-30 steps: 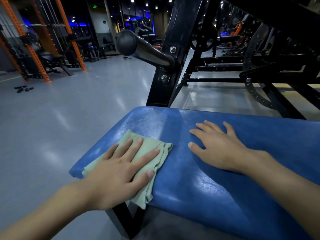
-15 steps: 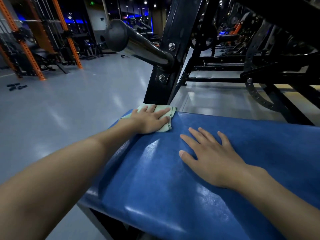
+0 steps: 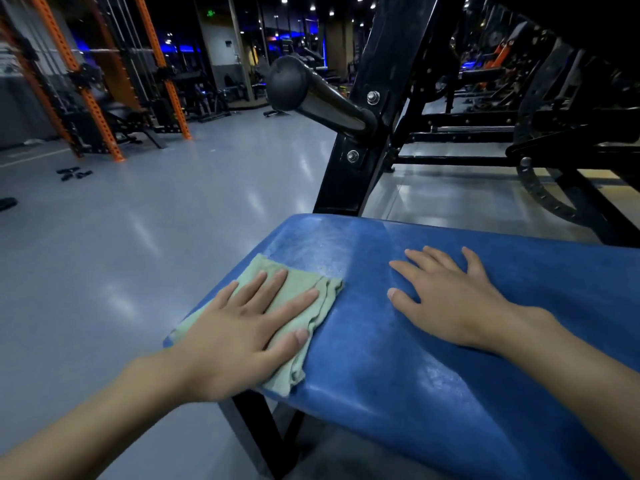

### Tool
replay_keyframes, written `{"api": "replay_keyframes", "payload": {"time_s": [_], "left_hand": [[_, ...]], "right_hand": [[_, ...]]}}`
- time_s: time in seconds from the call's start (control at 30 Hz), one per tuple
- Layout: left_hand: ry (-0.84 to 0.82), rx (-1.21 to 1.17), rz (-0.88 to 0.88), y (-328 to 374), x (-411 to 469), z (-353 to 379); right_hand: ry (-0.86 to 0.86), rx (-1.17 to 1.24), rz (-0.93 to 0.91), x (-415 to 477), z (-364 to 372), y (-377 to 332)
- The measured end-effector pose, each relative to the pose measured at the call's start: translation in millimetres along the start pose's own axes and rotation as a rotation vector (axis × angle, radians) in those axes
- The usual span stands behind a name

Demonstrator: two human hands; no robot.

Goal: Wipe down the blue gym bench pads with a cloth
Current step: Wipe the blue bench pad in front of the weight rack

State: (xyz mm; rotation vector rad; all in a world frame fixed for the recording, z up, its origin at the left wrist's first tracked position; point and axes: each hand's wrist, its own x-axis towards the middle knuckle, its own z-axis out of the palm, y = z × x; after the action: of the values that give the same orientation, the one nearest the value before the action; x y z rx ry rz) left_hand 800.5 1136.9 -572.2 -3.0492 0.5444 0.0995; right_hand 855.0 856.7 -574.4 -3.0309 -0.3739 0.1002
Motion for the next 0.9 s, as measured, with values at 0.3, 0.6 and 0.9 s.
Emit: {"api": "replay_keyframes", "payload": {"time_s": [0.3, 0.6, 0.9], "left_hand": [[0.001, -0.016, -0.080, -14.5, 66.0, -3.2], [0.010, -0.101, -0.150, -39.6, 220.2, -11.6], [-0.012, -0.077, -0.143, -44.1, 134.3, -2.4]], "right_hand": [[-0.033, 0.051, -0.018, 14.7, 10.5, -7.6], [-0.028, 0.032, -0.015, 16.3, 11.4, -7.6], [-0.020, 0.044, -0.009, 16.1, 11.7, -6.4]]}}
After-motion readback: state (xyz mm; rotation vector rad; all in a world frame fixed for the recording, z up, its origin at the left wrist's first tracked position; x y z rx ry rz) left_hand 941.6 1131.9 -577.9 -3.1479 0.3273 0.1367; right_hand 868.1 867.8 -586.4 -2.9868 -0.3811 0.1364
